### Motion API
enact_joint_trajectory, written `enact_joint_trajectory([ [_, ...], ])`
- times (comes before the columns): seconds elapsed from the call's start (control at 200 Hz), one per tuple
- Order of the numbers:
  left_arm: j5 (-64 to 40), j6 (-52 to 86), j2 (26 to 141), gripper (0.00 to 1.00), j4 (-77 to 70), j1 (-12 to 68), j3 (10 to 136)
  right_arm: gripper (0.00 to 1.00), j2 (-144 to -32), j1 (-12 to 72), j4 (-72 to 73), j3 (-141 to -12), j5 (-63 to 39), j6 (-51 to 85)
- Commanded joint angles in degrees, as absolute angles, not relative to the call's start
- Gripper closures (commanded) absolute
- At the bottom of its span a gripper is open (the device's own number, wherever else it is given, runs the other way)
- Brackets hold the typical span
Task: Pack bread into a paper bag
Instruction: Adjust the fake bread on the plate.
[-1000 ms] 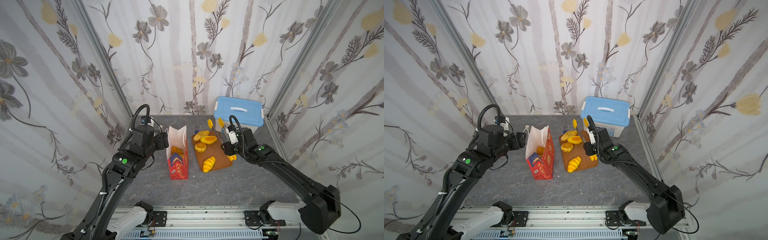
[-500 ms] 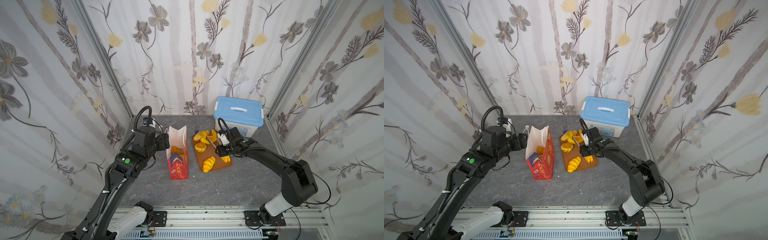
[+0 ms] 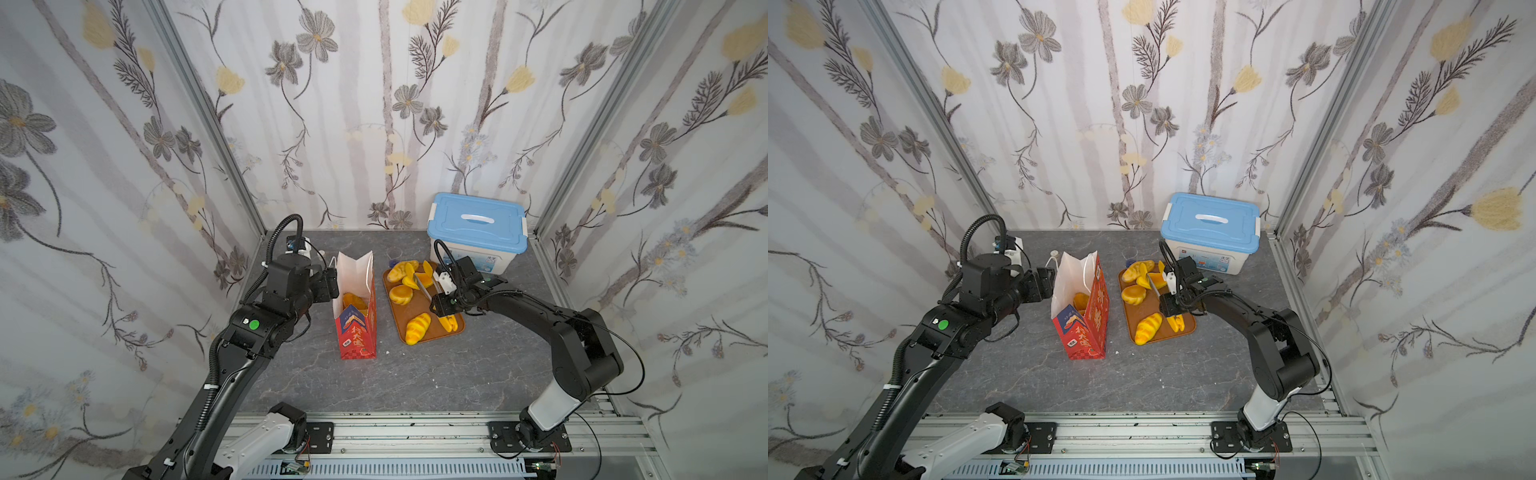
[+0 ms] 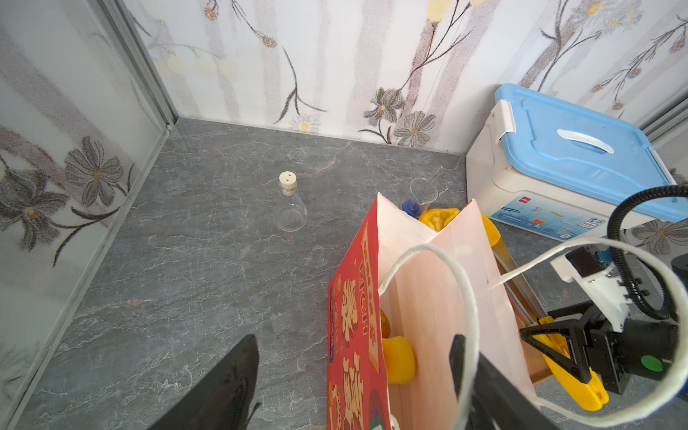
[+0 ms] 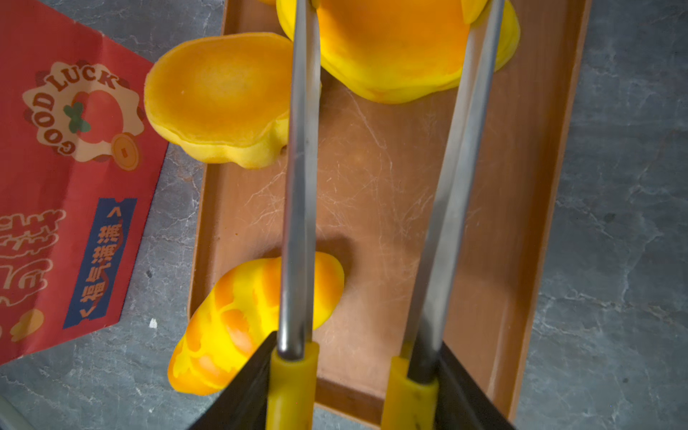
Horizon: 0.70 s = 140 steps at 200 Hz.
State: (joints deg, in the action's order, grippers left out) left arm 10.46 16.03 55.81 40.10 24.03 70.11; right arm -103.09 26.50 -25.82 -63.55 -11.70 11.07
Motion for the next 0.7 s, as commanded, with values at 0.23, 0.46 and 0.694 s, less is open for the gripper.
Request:
enact_joint_trajectory([
  [0.23,10.9,15.5,56.2,0.18,38.3,24.0,70.0,0.44,-93.4,26.5,-26.6,-58.6,-13.2,12.8],
  [0.46,10.9,15.5,56.0,0.18,38.4,24.0,70.2,0.44,-87.1,26.7,-31.5,-56.2,-12.2,13.7],
  [0.694,10.5,15.6,56.5,0.18,37.9,24.0,70.7,0.41,-79.3,29.1,-35.3,-53.6,-9.9,15.8],
])
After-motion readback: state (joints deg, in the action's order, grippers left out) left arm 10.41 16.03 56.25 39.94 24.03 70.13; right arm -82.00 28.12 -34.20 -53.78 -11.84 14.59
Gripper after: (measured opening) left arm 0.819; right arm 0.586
